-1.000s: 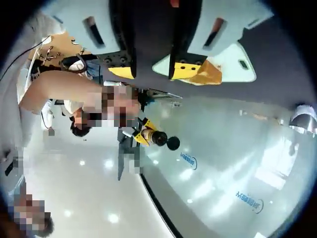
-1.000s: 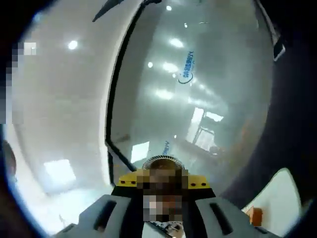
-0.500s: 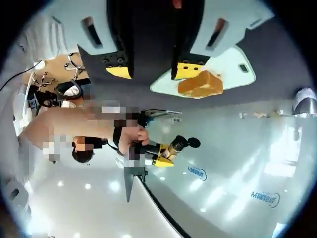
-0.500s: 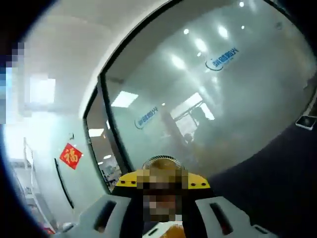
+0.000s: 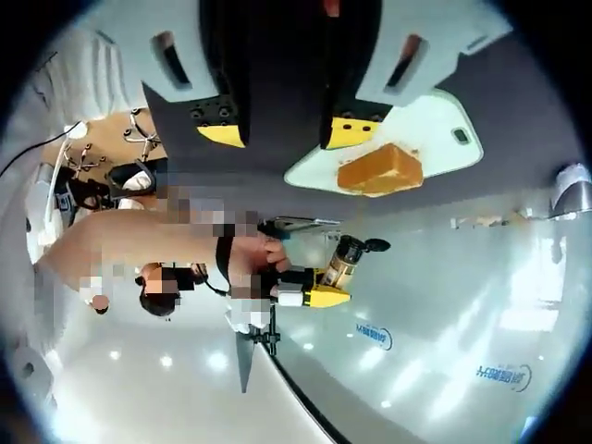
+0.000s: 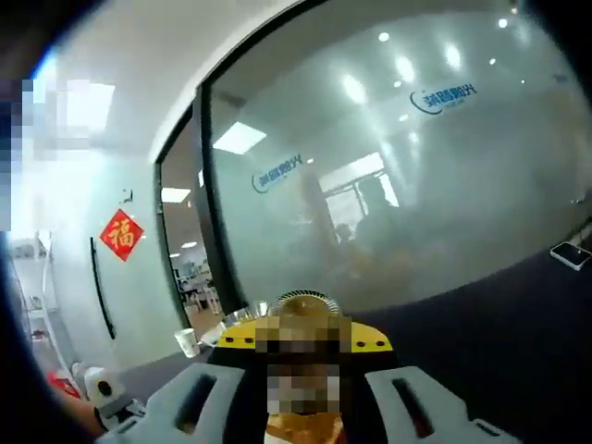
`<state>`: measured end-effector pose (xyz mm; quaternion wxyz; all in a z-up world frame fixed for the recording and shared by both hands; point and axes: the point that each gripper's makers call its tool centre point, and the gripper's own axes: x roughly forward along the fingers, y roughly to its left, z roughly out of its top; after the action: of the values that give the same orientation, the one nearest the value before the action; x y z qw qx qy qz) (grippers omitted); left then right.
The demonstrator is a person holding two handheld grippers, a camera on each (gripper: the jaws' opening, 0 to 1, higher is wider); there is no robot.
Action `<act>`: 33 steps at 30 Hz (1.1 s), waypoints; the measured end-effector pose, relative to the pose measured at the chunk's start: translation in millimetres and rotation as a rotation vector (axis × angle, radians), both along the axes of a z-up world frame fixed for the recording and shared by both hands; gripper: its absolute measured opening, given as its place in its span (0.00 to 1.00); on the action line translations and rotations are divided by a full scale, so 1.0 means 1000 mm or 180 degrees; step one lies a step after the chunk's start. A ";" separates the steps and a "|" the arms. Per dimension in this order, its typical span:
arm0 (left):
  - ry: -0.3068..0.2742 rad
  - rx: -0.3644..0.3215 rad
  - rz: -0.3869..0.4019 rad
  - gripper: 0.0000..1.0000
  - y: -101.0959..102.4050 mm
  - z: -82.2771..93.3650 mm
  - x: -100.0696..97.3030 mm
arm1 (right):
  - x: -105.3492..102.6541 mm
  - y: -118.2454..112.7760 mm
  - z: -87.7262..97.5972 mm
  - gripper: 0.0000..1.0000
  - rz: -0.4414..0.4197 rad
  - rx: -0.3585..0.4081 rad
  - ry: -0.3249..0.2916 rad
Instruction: Sprinkle pepper
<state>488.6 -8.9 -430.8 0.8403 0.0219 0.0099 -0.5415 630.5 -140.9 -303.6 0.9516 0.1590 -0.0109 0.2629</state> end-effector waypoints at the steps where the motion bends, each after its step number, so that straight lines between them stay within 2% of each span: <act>1: 0.0000 0.0000 -0.0002 0.24 0.000 0.000 0.000 | -0.003 0.001 0.001 0.22 -0.0012 -0.0019 -0.0018; 5: -0.0002 0.0001 -0.0004 0.24 0.000 0.000 -0.001 | -0.002 0.001 0.004 0.22 -0.0016 -0.0083 -0.0051; 8: -0.0003 0.0000 0.0000 0.24 0.000 0.000 -0.001 | 0.000 -0.002 0.000 0.22 0.0020 0.0137 0.0054; 13: -0.0005 0.0025 -0.0012 0.24 -0.001 -0.001 -0.003 | 0.004 -0.010 -0.004 0.22 -0.0057 0.0252 0.0108; 17: -0.0011 0.0051 -0.0015 0.25 -0.001 -0.003 -0.002 | -0.001 -0.012 -0.007 0.22 -0.0034 0.0625 0.0242; 20: -0.0027 0.0079 -0.0011 0.25 -0.001 -0.005 -0.002 | 0.001 -0.017 -0.010 0.22 -0.0020 0.1034 0.0365; 22: -0.0045 0.0089 -0.0012 0.25 -0.003 -0.005 -0.003 | 0.005 -0.024 -0.015 0.22 -0.0004 0.1729 0.0576; 25: -0.0061 0.0109 0.0005 0.25 -0.003 -0.005 -0.003 | 0.009 -0.025 -0.031 0.22 -0.0035 0.2260 0.0745; 27: -0.0072 0.0103 0.0009 0.26 -0.003 -0.004 -0.005 | 0.005 -0.018 -0.034 0.22 0.0172 0.2740 0.0914; 31: -0.0132 0.0081 -0.0038 0.30 -0.004 -0.002 -0.006 | 0.004 -0.017 -0.047 0.22 0.0260 0.3579 0.1129; 33: -0.0133 0.0063 -0.0021 0.30 -0.003 -0.001 -0.005 | 0.002 -0.017 -0.050 0.22 0.0301 0.3898 0.1189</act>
<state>483.8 -11.9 -431.7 0.8383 0.0416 -0.0023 -0.5436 632.2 -158.1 -353.8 0.6616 0.7171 0.0138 0.2187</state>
